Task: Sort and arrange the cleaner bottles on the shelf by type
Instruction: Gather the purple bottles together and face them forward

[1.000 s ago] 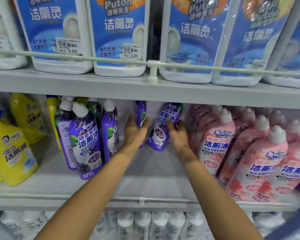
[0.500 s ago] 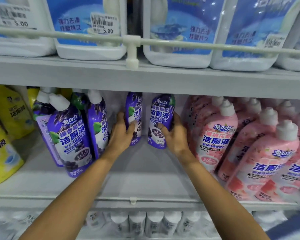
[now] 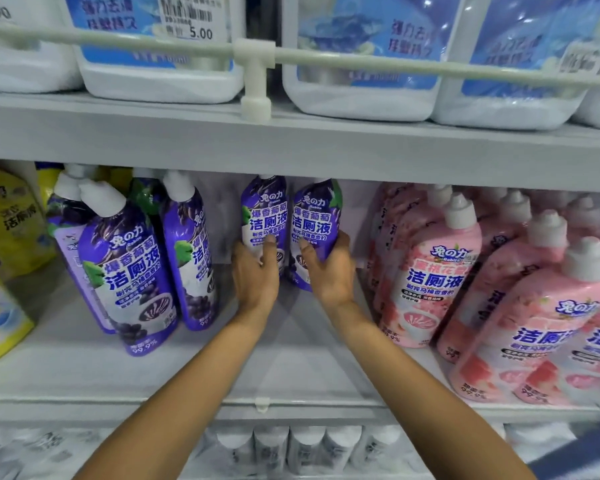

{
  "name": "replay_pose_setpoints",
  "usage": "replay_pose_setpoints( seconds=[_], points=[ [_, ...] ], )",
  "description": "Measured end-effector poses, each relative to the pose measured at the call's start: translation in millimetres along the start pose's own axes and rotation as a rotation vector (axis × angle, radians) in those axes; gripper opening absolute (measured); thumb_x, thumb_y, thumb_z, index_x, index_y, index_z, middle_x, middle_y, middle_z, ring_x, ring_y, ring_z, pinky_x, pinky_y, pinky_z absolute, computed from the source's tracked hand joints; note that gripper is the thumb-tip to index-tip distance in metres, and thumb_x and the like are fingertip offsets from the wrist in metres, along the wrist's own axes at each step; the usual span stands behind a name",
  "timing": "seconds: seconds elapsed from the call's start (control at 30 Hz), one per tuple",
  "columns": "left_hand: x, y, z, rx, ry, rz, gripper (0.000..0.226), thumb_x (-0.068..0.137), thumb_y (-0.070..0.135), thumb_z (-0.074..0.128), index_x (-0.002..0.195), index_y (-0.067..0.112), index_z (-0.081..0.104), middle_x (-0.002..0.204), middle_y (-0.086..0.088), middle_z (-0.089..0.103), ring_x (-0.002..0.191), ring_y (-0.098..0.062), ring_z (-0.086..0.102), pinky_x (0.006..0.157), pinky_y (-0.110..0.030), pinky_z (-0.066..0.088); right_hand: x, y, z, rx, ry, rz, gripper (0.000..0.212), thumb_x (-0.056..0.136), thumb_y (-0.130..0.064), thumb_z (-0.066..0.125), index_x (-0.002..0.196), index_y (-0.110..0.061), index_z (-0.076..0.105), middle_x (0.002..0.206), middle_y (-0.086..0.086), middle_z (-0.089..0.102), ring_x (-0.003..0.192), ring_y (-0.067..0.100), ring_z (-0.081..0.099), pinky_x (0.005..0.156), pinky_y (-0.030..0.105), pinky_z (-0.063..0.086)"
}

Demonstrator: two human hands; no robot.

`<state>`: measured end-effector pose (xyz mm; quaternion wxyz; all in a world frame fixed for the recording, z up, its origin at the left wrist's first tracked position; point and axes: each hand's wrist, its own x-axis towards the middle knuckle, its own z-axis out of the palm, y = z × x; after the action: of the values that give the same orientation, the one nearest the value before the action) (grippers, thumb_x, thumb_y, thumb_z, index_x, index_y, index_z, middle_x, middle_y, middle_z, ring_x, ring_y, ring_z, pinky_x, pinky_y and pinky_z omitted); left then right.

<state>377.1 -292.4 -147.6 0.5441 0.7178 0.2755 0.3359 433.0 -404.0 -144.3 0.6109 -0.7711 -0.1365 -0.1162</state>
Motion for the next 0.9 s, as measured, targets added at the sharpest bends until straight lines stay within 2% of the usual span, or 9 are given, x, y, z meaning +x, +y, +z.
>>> replay_pose_setpoints(
  seconds=[0.1, 0.23, 0.33, 0.37, 0.43, 0.53, 0.63, 0.73, 0.9],
  points=[
    [12, -7, -1, -0.051, -0.030, 0.058, 0.047, 0.096, 0.046, 0.064, 0.127, 0.011, 0.057, 0.122, -0.006, 0.070, 0.106, -0.023, 0.066, 0.077, -0.019, 0.040, 12, 7, -1, -0.044, -0.029, -0.029, 0.058, 0.091, -0.039, 0.077, 0.132, -0.007, 0.053, 0.119, 0.005, 0.072, 0.103, 0.023, 0.070, 0.086, 0.030, 0.056],
    [31, -26, -6, -0.103, -0.060, 0.113, 0.058, 0.082, 0.062, 0.063, 0.118, 0.017, 0.061, 0.110, 0.002, 0.073, 0.101, -0.015, 0.070, 0.087, -0.033, 0.056, 22, 9, 1, -0.040, -0.083, -0.040, 0.057, 0.093, -0.036, 0.075, 0.136, -0.007, 0.051, 0.118, 0.004, 0.071, 0.096, 0.017, 0.069, 0.073, 0.008, 0.052],
    [41, -35, -9, -0.094, -0.063, 0.144, 0.053, 0.084, 0.059, 0.066, 0.117, 0.019, 0.060, 0.111, 0.001, 0.073, 0.103, -0.016, 0.070, 0.091, -0.040, 0.057, 26, 10, 6, -0.001, -0.115, -0.041, 0.061, 0.093, -0.038, 0.074, 0.140, -0.009, 0.048, 0.124, 0.004, 0.069, 0.103, 0.017, 0.069, 0.083, 0.020, 0.057],
    [44, -37, -10, -0.089, -0.060, 0.150, 0.053, 0.084, 0.059, 0.067, 0.118, 0.019, 0.060, 0.112, 0.001, 0.073, 0.104, -0.017, 0.070, 0.091, -0.037, 0.057, 27, 9, 8, 0.014, -0.125, -0.036, 0.061, 0.094, -0.037, 0.074, 0.141, -0.009, 0.047, 0.124, 0.003, 0.069, 0.102, 0.016, 0.069, 0.081, 0.017, 0.057],
    [46, -38, -12, -0.089, -0.062, 0.170, 0.049, 0.088, 0.047, 0.073, 0.121, 0.013, 0.060, 0.113, -0.004, 0.073, 0.104, -0.020, 0.070, 0.086, -0.023, 0.055, 28, 9, 10, 0.037, -0.133, -0.023, 0.061, 0.094, -0.034, 0.074, 0.141, -0.007, 0.046, 0.119, 0.000, 0.067, 0.096, 0.013, 0.066, 0.070, 0.003, 0.050],
    [50, -44, -11, -0.110, -0.058, 0.172, 0.039, 0.092, 0.019, 0.075, 0.122, 0.000, 0.059, 0.113, -0.014, 0.072, 0.101, -0.025, 0.069, 0.072, -0.003, 0.046, 29, 11, 13, 0.028, -0.129, -0.024, 0.058, 0.095, -0.033, 0.073, 0.139, -0.006, 0.048, 0.115, 0.000, 0.066, 0.086, 0.004, 0.064, 0.065, -0.001, 0.046],
    [49, -45, -11, -0.110, -0.054, 0.192, 0.038, 0.091, 0.012, 0.075, 0.122, -0.004, 0.058, 0.112, -0.016, 0.071, 0.097, -0.023, 0.068, 0.071, -0.002, 0.045, 29, 13, 16, 0.023, -0.121, -0.026, 0.055, 0.095, -0.033, 0.073, 0.137, -0.006, 0.050, 0.111, -0.001, 0.067, 0.081, -0.006, 0.063, 0.065, 0.001, 0.047],
    [50, -48, -11, -0.109, -0.053, 0.192, 0.042, 0.088, 0.010, 0.079, 0.121, -0.002, 0.057, 0.112, -0.015, 0.072, 0.097, -0.024, 0.069, 0.072, -0.003, 0.046, 28, 11, 15, 0.023, -0.094, -0.039, 0.055, 0.094, -0.034, 0.074, 0.136, -0.007, 0.053, 0.113, -0.001, 0.068, 0.090, 0.011, 0.067, 0.068, 0.000, 0.046],
    [55, -52, -10, -0.108, -0.060, 0.194, 0.053, 0.078, 0.006, 0.085, 0.123, 0.001, 0.056, 0.115, -0.013, 0.071, 0.102, -0.024, 0.069, 0.082, -0.014, 0.054, 28, 11, 16, 0.039, -0.071, -0.048, 0.054, 0.093, -0.036, 0.075, 0.138, -0.012, 0.055, 0.117, -0.001, 0.071, 0.099, 0.013, 0.069, 0.073, 0.003, 0.050]
  ],
)
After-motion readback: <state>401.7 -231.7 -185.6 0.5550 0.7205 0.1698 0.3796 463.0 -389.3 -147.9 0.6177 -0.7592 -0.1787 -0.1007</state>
